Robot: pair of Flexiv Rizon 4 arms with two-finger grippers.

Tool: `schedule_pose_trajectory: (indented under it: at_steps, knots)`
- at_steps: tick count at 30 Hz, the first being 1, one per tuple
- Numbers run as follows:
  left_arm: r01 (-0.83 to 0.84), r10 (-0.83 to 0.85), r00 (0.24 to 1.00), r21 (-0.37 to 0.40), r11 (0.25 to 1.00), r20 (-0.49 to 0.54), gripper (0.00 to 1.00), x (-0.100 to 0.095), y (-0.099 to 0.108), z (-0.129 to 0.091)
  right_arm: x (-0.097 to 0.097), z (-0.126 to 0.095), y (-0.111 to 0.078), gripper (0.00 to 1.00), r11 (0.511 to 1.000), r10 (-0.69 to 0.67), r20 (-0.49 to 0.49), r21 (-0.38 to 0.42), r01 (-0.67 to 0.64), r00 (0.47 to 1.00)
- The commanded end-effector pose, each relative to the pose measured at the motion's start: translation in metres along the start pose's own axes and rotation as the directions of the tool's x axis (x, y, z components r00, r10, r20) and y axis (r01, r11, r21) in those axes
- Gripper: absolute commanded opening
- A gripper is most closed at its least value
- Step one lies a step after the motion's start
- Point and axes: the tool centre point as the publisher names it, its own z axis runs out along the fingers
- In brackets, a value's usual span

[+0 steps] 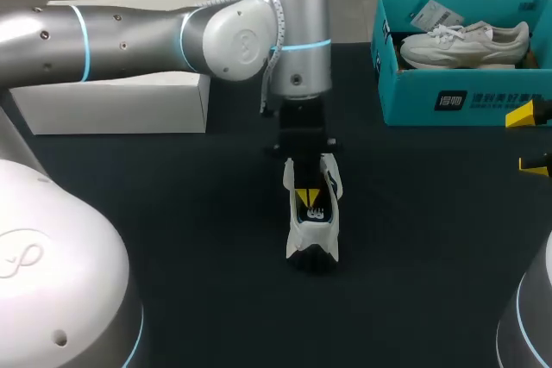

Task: Take the shoe out of the shoebox, open the shoe tongue, remove and reinsert the insole, then place the shoe into the shoebox

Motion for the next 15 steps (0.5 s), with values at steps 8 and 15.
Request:
schedule_pose_trajectory:
  at_steps: [8,15]
  knots:
    - [0.04,-0.04,0.999,-0.009,0.999,0.014,0.0,0.003,0.004,0.035,0.0,-0.003,-0.01,1.0,0.999,0.002,0.003,-0.034,-0.002,1.0]
    - [0.05,-0.049,0.999,-0.068,0.996,0.02,0.0,0.004,-0.002,0.04,0.0,-0.003,-0.01,1.0,0.999,0.002,0.003,-0.034,-0.002,1.0]
